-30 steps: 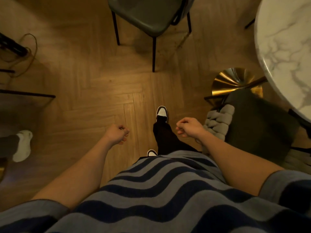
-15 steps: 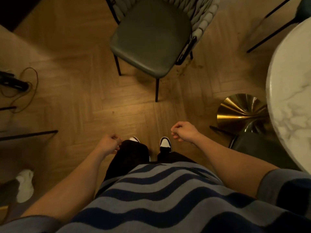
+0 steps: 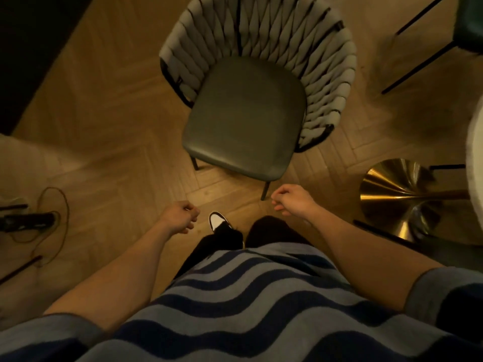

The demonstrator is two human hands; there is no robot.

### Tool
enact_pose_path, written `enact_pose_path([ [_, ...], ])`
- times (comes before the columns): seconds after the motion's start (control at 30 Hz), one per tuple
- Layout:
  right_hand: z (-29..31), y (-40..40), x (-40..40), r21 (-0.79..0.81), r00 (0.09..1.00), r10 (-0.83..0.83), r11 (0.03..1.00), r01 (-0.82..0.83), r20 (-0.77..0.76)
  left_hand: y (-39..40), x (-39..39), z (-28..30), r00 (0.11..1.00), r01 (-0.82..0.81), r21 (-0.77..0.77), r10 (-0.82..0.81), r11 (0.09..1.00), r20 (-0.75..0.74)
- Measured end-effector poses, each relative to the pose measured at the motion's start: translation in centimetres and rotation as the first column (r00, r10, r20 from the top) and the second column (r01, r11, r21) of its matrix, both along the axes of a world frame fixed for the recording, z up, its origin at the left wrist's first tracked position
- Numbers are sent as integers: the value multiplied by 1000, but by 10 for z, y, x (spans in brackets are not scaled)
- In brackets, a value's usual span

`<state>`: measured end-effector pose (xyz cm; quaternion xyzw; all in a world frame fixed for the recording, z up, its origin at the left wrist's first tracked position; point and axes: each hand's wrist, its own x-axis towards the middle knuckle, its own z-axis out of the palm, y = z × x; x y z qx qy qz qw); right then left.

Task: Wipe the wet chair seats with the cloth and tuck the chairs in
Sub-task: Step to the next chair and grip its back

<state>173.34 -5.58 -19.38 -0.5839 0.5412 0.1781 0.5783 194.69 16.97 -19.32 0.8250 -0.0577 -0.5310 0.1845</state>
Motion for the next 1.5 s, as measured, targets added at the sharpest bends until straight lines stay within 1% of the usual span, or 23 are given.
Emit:
enact_pose_path([
  [0.1, 2, -9, 43, -12, 997, -78, 997, 78, 24, -32, 63, 7, 998, 68, 13, -68, 998, 16],
  [0.2, 3, -26, 80, -4, 986, -164, 986, 164, 36, -78, 118, 9, 991, 124, -18, -123, 992, 48],
  [0.43, -12, -81, 157, 8, 957, -289, 957, 289, 25, -179, 215, 9, 956, 277, -38, -272, 960, 109],
  [0.57, -18, -101, 199, 24, 943, -330, 944, 329, 43, -224, 262, 8, 908, 400, 20, -399, 916, 124],
  [0.67, -18, -110, 231, 39, 936, -349, 937, 348, 49, -259, 295, 10, 847, 512, 34, -511, 858, 148],
  [0.7, -17, -112, 242, 47, 932, -359, 933, 356, 53, -271, 305, 11, 802, 575, 47, -574, 817, 163],
  [0.73, -17, -114, 253, 52, 928, -369, 929, 366, 58, -282, 316, 12, 737, 650, 68, -650, 757, 186],
  [0.83, -19, -122, 292, 59, 912, -403, 915, 400, 69, -322, 356, 9, 449, 843, 184, -850, 505, 277],
  [0.93, -23, -132, 332, 97, 908, -414, 908, 407, 61, -366, 397, 0, 158, 933, 264, -939, 243, 307],
  [0.97, -26, -136, 347, 104, 906, -418, 906, 411, 60, -382, 411, -4, 32, 949, 289, -951, 125, 307],
  [1.0, -29, -140, 362, 105, 902, -427, 902, 419, 60, -397, 424, -8, -126, 948, 318, -945, -25, 302],
  [1.07, -34, -146, 394, 110, 884, -463, 883, 456, 58, -432, 443, -13, -471, 849, 391, -844, -355, 257],
  [1.1, -36, -148, 411, 111, 868, -495, 866, 487, 51, -449, 448, -13, -599, 773, 406, -771, -487, 214],
  [1.13, -38, -150, 430, 110, 850, -525, 848, 518, 45, -464, 451, -13, -692, 698, 405, -700, -590, 173],
  [1.2, -41, -149, 470, 100, 814, -579, 814, 573, 43, -489, 456, -13, -818, 549, 392, -571, -738, 71],
  [1.27, -43, -147, 508, 86, 818, -573, 819, 568, 52, -511, 461, -15, -911, 371, 406, -411, -835, -13],
  [1.3, -45, -144, 525, 97, 832, -552, 832, 546, 54, -521, 465, -18, -953, 270, 430, -303, -862, -11],
  [1.33, -48, -141, 541, 118, 844, -533, 843, 525, 52, -528, 469, -22, -980, 181, 458, -196, -871, 14],
  [1.37, -51, -137, 555, 128, 854, -518, 851, 510, 43, -533, 474, -26, -992, 126, 483, -113, -867, 57],
  [1.43, -58, -127, 579, 109, 870, -493, 864, 492, -23, -541, 483, -37, -985, 112, 502, -29, -858, 171],
  [1.5, -64, -120, 595, 19, 886, -450, 890, 455, -115, -544, 489, -45, -964, 133, 503, 7, -854, 267],
])
